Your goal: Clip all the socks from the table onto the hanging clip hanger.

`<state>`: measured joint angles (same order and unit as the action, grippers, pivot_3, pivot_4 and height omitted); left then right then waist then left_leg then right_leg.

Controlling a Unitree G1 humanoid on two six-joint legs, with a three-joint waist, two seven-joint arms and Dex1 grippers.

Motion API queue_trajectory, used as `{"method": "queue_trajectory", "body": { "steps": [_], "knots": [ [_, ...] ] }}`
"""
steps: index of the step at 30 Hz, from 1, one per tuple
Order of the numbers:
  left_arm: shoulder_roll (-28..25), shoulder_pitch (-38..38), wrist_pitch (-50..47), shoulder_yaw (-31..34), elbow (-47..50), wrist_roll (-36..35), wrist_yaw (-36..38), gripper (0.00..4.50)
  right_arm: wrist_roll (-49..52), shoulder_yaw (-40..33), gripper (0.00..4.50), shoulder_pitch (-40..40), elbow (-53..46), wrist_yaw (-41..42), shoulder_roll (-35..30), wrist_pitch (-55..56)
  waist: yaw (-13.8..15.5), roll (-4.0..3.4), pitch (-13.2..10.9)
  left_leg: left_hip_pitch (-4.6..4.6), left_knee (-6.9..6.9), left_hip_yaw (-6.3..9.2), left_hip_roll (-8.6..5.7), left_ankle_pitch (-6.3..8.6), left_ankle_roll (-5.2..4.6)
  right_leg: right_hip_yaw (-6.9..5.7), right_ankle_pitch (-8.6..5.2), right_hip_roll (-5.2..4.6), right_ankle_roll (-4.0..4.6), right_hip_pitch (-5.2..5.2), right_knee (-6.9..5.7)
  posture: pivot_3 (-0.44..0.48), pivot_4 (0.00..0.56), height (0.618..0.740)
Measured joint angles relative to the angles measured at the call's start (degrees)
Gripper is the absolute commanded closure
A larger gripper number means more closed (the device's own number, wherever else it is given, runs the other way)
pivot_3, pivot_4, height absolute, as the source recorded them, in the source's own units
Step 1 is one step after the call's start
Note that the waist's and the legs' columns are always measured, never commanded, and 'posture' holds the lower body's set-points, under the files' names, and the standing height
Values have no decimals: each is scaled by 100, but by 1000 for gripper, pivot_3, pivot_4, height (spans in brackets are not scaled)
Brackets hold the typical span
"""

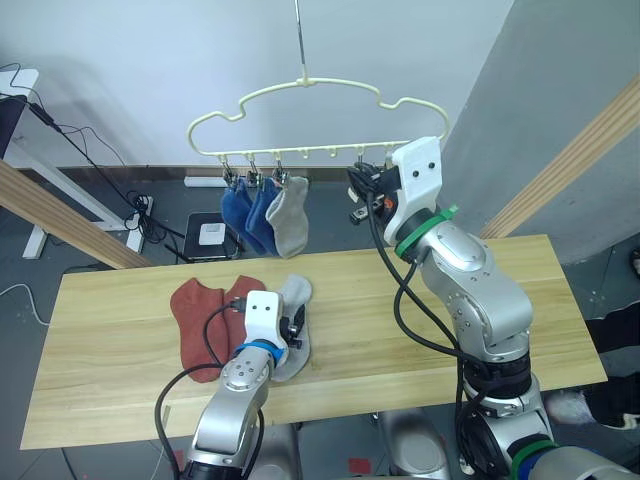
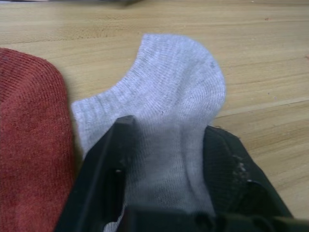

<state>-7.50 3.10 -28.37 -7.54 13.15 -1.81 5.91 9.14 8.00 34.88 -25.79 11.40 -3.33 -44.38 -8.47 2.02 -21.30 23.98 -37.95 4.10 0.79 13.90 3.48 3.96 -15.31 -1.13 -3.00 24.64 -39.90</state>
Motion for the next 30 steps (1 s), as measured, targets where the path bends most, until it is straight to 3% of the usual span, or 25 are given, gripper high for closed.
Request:
{"method": "queue_trajectory", "body": {
  "steps": [8,11,19,30],
  "knots": [
    [-313,21,317,-166,-79,29,498,4098,3,-2,4452,0,0,-5,-7,1,-7,0,0,0,3,0,0,0,0,0,0,0,0,0,2,-251,335,740],
    [-871,-59,1157,-593,-264,374,939,4493,3,-4,4452,1,0,-7,-13,1,-16,-1,0,1,5,1,1,0,0,0,0,-1,0,1,4,-254,333,740],
    [-1163,-1109,3711,-664,-886,1006,997,4500,68,-10,4452,5,0,-8,-30,-2,-4,-1,0,7,6,0,1,0,0,-1,1,-10,-2,1,17,-255,331,740],
    [-1131,-1638,4869,-518,-1352,1345,854,4500,125,-15,4452,6,-1,-13,-60,-29,-41,0,0,18,7,6,1,0,-1,-10,3,-11,-5,1,29,-260,332,740]
  ]
}}
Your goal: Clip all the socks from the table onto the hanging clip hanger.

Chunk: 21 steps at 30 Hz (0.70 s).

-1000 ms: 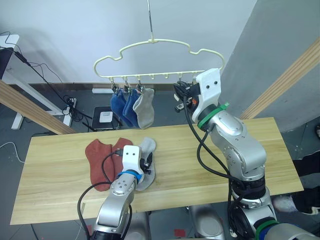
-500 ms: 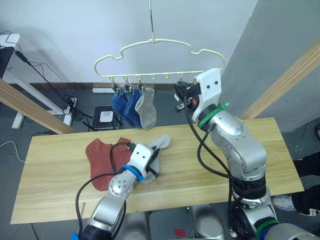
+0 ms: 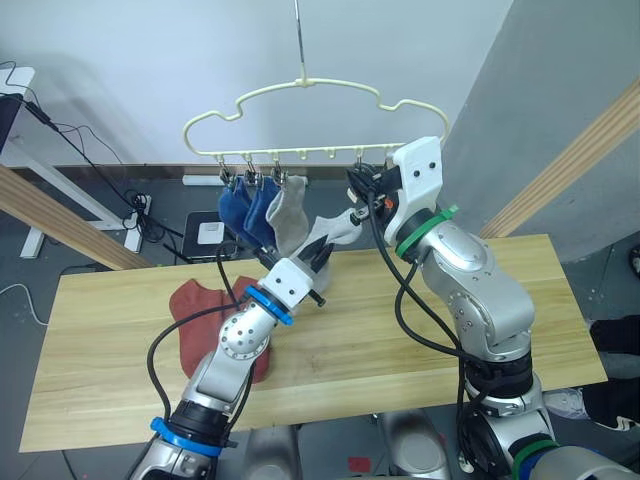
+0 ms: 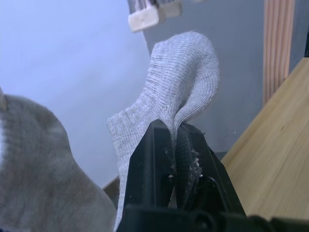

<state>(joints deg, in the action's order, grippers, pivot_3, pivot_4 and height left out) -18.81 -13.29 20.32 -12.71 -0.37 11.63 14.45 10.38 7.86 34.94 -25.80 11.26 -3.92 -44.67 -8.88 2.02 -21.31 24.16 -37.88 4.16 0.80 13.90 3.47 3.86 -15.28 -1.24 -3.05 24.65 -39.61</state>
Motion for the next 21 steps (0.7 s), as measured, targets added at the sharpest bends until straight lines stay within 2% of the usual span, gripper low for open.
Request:
{"method": "queue_trajectory", "body": {
  "steps": [21],
  "knots": [
    [351,-359,32,197,-256,177,-258,4500,221,-28,4452,1,-89,-5,23,-224,-55,0,0,7,-2,8,-3,0,0,-8,1,0,-2,0,3,-262,330,740]
  ]
}}
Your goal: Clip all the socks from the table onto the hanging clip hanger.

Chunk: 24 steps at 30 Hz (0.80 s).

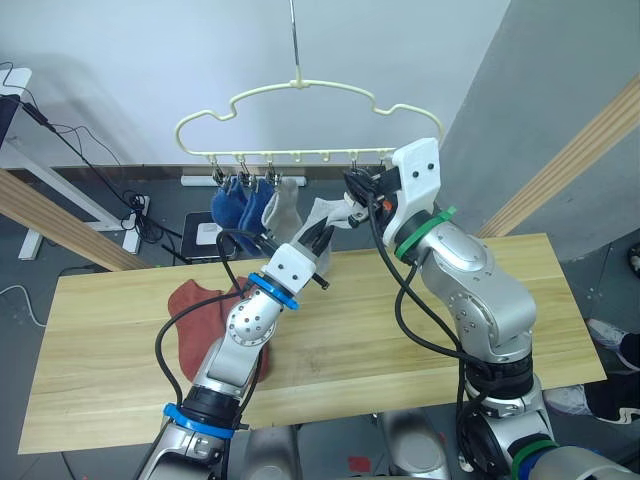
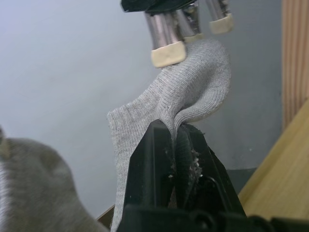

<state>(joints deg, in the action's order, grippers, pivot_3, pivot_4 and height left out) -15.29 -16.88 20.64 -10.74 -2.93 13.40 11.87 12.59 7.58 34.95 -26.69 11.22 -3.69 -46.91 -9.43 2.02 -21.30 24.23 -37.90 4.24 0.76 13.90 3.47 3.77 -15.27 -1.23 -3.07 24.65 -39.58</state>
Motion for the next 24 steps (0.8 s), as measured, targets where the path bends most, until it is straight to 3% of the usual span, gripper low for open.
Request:
{"method": "queue_trajectory", "body": {
  "steps": [6,13,17,24],
  "knots": [
    [68,-59,-23,0,0,21,-2,4500,39,-20,4452,2,-11,-4,27,-49,0,0,0,1,0,2,0,0,0,-2,0,0,0,0,1,-260,329,740],
    [152,-101,-27,0,0,22,-4,4500,205,-128,2007,1,-28,-39,108,-170,0,0,0,2,0,1,0,0,0,-1,0,0,0,0,1,-260,330,740],
    [155,-103,-28,16,0,67,-66,4500,233,-128,2007,-9,-127,8,-32,-248,0,0,0,2,0,2,0,0,0,-2,0,0,0,0,2,-258,329,740],
    [107,-5,-56,26,1,-211,214,2558,504,-192,1957,-319,-772,471,-762,-333,4,0,0,12,-1,6,0,0,0,-8,1,-1,-1,0,10,-262,330,740]
  ]
}}
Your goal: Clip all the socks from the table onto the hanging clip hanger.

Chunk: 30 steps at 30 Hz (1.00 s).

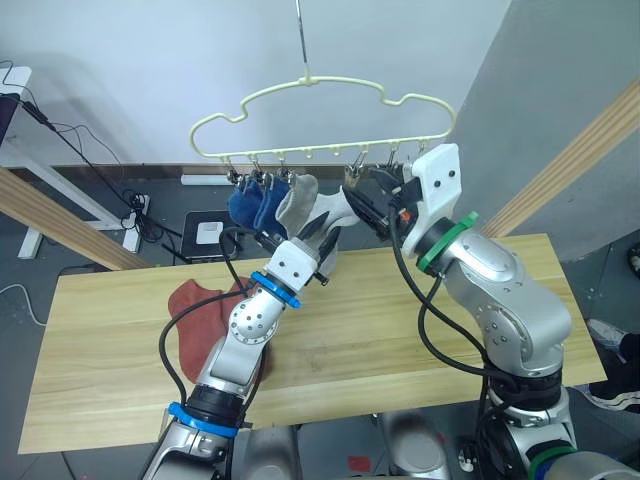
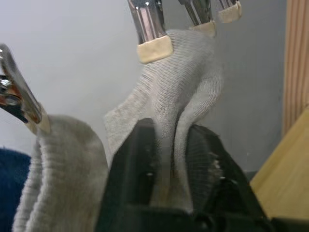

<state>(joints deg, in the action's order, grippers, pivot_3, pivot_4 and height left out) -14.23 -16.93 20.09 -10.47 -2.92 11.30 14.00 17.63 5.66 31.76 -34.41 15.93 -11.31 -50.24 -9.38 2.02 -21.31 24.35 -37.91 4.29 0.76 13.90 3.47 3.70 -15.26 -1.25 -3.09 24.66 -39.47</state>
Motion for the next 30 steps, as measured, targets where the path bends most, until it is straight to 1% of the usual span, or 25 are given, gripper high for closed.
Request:
{"method": "queue_trajectory", "body": {
  "steps": [1,3,5,8,10,12,14,18,22,23,25,27,30],
  "knots": [
    [-1,7,-11,-6,6,-21,51,2312,42,0,1957,-45,-70,57,-96,-10,0,0,0,0,0,1,-1,0,0,-2,0,0,0,0,-1,-262,330,740],
    [-61,80,-140,-12,66,-210,282,1748,206,-27,1957,-295,-400,359,-551,-19,1,0,0,1,1,3,-3,0,0,-4,0,1,0,0,1,-265,330,740],
    [-132,150,-243,-6,175,-380,452,1748,271,-82,1957,-419,-559,505,-755,-10,1,0,0,1,0,3,-2,0,0,-3,0,1,0,0,1,-265,330,740],
    [-241,301,-535,-1,622,-897,933,1748,303,-131,1957,-634,-774,614,-1020,102,-1,0,0,-1,0,2,0,0,0,-2,0,4,0,0,0,-268,331,740],
    [-483,464,-923,5,1050,-1389,1364,1748,251,-135,1957,-776,-818,596,-1118,158,-8,0,0,-3,0,1,2,0,0,0,0,7,0,0,-2,-268,331,740],
    [-901,688,-1591,90,1656,-2124,1887,1748,61,-121,1957,-828,-786,438,-1131,238,-26,-1,-1,-4,1,0,5,0,1,3,0,10,0,1,-3,-263,333,740],
    [-1181,738,-2136,279,2110,-2702,2206,1748,-114,-98,1957,-795,-769,272,-1105,316,-16,-2,-1,-6,0,1,5,-1,1,3,-1,11,-1,1,-5,-254,333,740],
    [-1643,725,-3237,698,2770,-3814,2523,1748,-447,142,1957,-602,-529,48,-1052,418,-8,-1,-1,-6,-4,-4,3,-3,-1,9,-2,11,-3,0,1,-237,331,740],
    [-2123,476,-3974,1277,2865,-4520,2705,1748,-650,232,1957,-518,-261,-21,-984,578,12,-2,-1,-5,-2,0,4,-3,-1,4,-1,13,-2,0,2,-224,325,740],
    [-2229,380,-4044,1372,2880,-4607,2787,1723,-712,252,2130,-514,-209,-22,-959,619,21,-2,-1,-4,-1,-1,2,-3,-1,5,-1,12,-2,0,3,-224,325,740],
    [-2266,272,-4131,1444,2924,-4673,2825,1713,-753,252,2539,-511,-134,-40,-914,659,39,-2,-1,-2,-1,-3,2,-3,-1,7,-1,7,-2,0,7,-222,323,740],
    [-2255,252,-4189,1445,2924,-4673,2814,1713,-776,268,3165,-512,-103,-67,-841,711,50,-2,-1,0,0,-3,3,-3,0,6,-1,7,-2,0,11,-223,321,740],
    [-2183,207,-4223,1416,2926,-4632,2777,1713,-945,327,3165,-512,-38,-131,-801,728,91,-2,-1,1,3,-1,4,-3,0,3,0,7,-1,1,15,-227,320,740]
  ]
}}
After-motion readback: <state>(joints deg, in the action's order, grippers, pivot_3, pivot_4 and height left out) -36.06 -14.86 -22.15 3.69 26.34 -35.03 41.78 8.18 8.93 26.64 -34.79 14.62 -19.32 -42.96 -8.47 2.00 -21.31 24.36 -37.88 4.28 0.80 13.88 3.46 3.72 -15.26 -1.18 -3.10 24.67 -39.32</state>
